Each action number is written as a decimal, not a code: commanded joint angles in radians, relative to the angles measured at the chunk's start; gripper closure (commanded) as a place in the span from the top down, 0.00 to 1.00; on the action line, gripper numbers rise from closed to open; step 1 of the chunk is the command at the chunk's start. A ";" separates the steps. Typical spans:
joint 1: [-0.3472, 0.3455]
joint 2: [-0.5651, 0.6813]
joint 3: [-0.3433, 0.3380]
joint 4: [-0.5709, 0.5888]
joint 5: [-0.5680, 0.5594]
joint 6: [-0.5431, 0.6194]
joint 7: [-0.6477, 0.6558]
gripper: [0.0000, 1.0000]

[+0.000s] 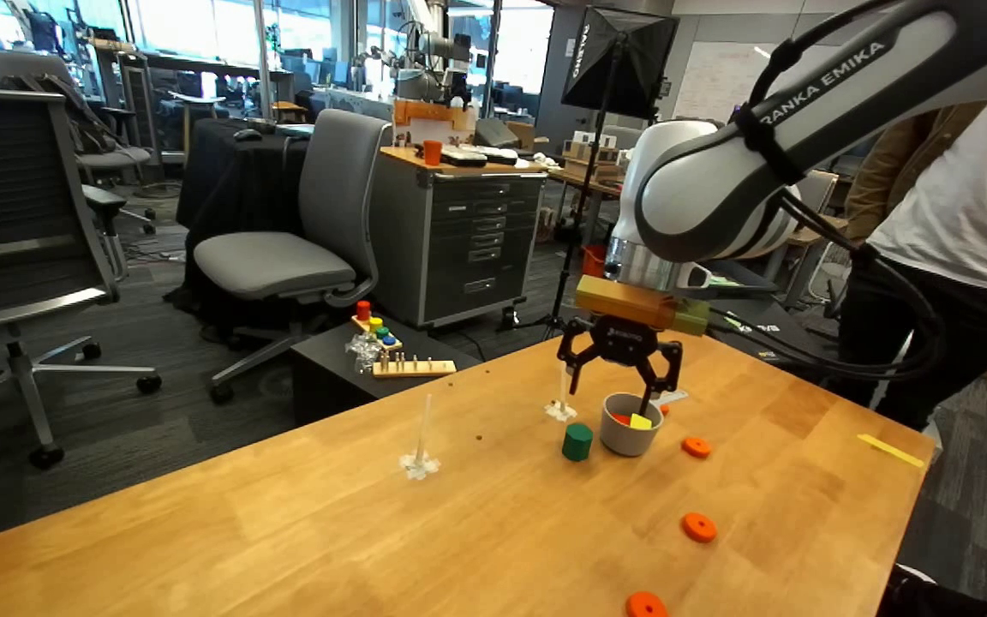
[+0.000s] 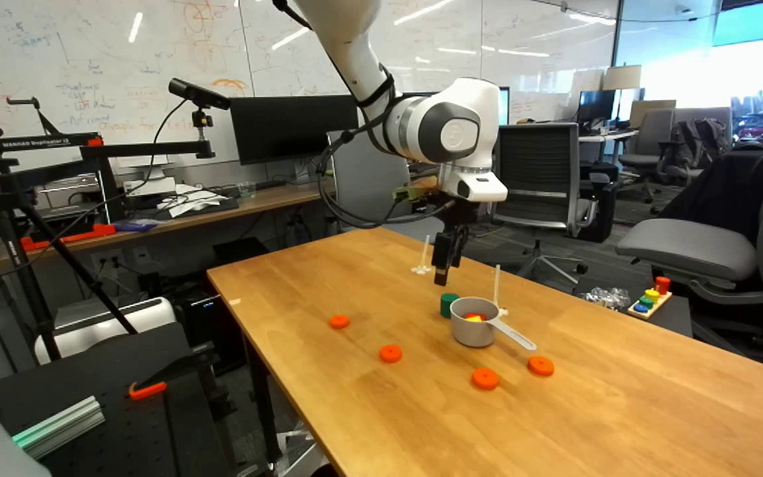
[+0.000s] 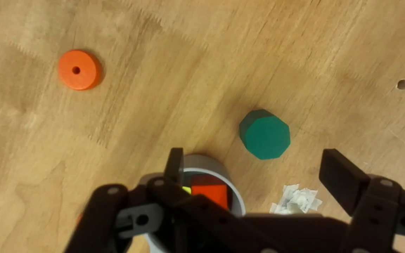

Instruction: Put the orange, yellow and green blocks in the gray pot one at a time

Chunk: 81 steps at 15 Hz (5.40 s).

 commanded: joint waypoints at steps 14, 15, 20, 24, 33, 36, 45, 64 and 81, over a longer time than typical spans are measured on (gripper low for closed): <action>-0.016 0.264 0.017 0.387 0.003 -0.162 -0.070 1.00; -0.019 0.272 0.019 0.388 0.008 -0.158 -0.072 1.00; -0.034 0.300 0.030 0.395 0.033 -0.158 -0.067 1.00; -0.043 0.294 0.032 0.382 0.049 -0.154 -0.064 1.00; -0.066 0.275 0.037 0.342 0.082 -0.123 -0.073 0.26; -0.072 0.275 0.039 0.341 0.092 -0.119 -0.070 0.08; -0.074 0.277 0.054 0.357 0.102 -0.152 -0.076 0.63; -0.049 0.300 0.068 0.392 0.088 -0.156 -0.128 1.00; -0.017 0.187 0.032 0.317 0.059 -0.118 -0.103 0.20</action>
